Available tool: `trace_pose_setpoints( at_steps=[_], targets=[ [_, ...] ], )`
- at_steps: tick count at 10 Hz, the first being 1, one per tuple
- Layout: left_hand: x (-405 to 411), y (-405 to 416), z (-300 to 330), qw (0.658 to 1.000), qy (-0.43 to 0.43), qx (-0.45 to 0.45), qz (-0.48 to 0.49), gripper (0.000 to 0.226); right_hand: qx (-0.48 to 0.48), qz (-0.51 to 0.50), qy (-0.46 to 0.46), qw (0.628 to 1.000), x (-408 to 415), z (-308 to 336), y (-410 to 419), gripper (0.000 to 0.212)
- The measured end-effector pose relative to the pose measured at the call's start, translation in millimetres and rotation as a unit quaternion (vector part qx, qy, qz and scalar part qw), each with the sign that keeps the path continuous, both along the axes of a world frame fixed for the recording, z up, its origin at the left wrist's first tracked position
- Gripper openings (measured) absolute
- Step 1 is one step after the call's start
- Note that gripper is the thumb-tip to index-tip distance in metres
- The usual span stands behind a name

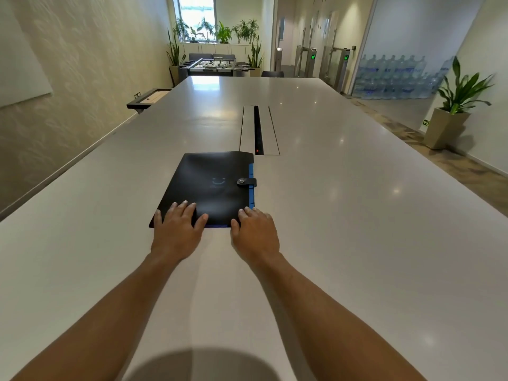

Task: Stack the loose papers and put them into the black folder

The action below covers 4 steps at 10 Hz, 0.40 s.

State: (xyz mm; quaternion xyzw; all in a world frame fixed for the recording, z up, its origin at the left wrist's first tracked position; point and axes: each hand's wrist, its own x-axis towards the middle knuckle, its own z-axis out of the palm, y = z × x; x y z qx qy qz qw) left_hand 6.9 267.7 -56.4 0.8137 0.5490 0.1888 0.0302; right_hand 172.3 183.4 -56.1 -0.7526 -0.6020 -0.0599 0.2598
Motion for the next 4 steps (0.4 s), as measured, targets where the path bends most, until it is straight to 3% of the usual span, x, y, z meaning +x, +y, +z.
trace_pose_setpoints(
  at_steps=[2,4],
  targets=[
    [0,1,7,0.999,-0.003,-0.032,-0.011,0.060,-0.018,0.017,0.054,0.998,3,10,-8,0.048],
    [2,-30,18,0.996,-0.074,-0.001,-0.052,0.056,0.013,-0.014,0.046,0.999,27,28,-49,0.051]
  ],
)
